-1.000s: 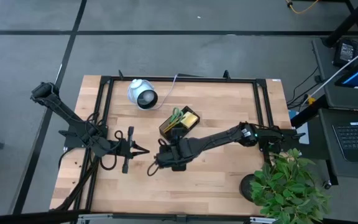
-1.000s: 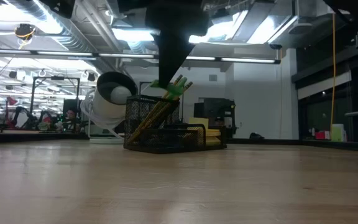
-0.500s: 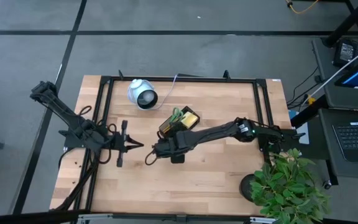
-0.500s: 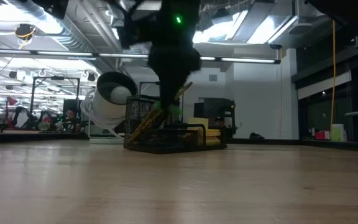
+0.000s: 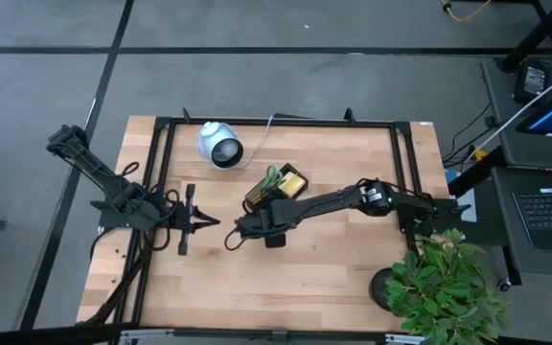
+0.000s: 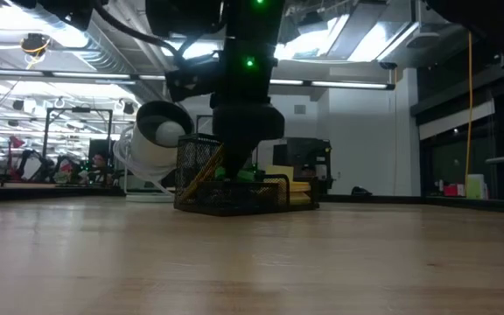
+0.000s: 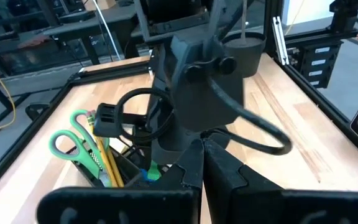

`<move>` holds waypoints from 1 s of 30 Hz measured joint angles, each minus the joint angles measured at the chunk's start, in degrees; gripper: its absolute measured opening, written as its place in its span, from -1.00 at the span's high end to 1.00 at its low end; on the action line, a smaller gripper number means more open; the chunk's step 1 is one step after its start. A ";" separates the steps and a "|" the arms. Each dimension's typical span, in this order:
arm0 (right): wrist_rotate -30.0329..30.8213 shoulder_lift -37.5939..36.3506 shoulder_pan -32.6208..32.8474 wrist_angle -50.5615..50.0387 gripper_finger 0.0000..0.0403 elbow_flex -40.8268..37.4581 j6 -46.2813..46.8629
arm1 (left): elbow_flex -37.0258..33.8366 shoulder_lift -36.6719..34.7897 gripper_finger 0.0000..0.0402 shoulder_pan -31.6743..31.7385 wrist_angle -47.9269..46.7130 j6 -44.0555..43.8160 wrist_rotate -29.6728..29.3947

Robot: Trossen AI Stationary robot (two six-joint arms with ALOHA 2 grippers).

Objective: Pick and place office supplies into organizer
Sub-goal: Put the green eraser into the black desk organizer

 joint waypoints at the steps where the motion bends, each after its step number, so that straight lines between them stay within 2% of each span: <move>1: 0.00 0.00 -0.25 -0.16 0.66 0.00 -0.61 | 0.00 0.00 0.99 -0.02 0.00 0.00 0.02; 13: -0.18 0.00 -1.43 -0.12 0.66 0.00 -10.40 | 0.00 0.00 0.99 -0.02 0.02 -0.45 0.01; 30: -2.03 0.00 -2.12 -0.70 0.66 0.00 -7.45 | 0.00 0.00 0.99 -0.02 0.11 -1.42 0.02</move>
